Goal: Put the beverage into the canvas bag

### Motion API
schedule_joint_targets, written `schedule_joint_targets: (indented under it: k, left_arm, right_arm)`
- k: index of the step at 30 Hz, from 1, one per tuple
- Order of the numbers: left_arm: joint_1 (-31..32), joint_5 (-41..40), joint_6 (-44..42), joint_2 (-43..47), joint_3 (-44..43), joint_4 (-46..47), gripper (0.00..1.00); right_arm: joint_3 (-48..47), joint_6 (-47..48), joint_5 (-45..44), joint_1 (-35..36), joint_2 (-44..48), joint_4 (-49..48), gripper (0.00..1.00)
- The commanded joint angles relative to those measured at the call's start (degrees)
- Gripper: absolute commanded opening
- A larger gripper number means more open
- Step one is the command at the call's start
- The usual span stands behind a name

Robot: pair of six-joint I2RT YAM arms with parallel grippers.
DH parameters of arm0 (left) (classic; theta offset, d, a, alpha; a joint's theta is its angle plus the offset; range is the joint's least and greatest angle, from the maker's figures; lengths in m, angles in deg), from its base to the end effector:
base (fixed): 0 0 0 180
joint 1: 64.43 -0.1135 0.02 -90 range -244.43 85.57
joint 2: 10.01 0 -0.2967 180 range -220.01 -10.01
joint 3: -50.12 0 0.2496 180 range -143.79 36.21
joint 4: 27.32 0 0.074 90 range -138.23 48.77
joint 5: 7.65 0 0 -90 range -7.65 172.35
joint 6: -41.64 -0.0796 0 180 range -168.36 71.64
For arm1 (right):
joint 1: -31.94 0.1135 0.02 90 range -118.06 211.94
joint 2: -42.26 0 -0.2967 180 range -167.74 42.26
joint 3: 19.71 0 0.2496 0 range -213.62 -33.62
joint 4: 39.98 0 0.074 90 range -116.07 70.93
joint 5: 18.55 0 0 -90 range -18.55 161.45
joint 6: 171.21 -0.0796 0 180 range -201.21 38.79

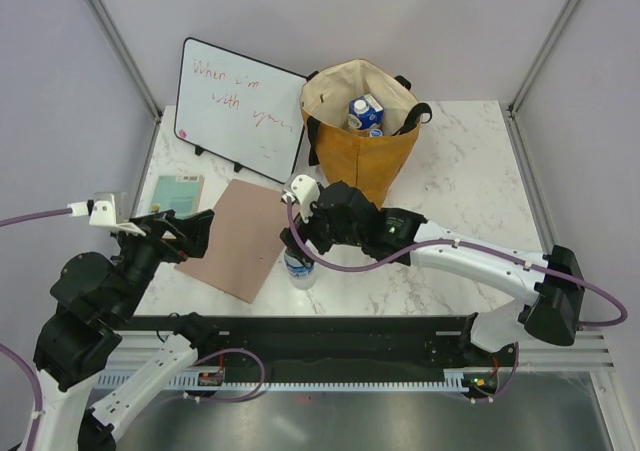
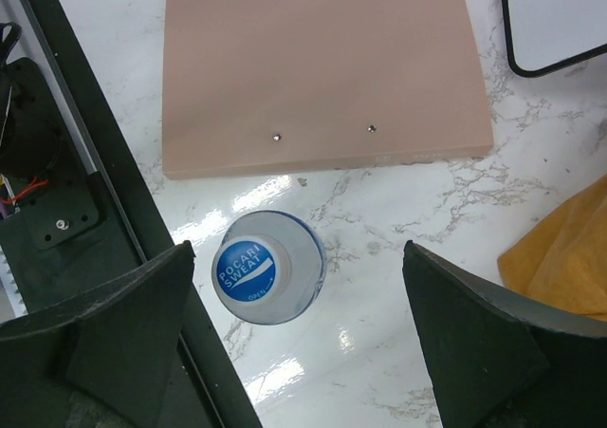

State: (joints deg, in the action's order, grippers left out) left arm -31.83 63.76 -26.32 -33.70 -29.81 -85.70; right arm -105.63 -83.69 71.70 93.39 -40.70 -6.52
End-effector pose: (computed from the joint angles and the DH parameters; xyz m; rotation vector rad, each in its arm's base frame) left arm 0.0443 0.0018 0.4346 -0.1044 1.6237 -0.4769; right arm 0.1743 0.3210 0.3429 -1.0735 1.8930 0.6625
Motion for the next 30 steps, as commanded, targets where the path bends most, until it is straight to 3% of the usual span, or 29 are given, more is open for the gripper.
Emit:
schedule_joint_targets:
  k: [1, 30]
  left_arm:
    - [0.1, -1.36, 1.6, -0.22, 0.54, -0.18, 1.0]
    - [0.1, -0.4, 1.6, 1.97, 5.55, 1.4, 1.0]
  right_arm:
    - [0.29, 0.81, 0.63, 0.69, 0.43, -2.33, 0.98]
    - [8.2, 1.95, -11.68, 5.61, -4.76, -7.77, 0.95]
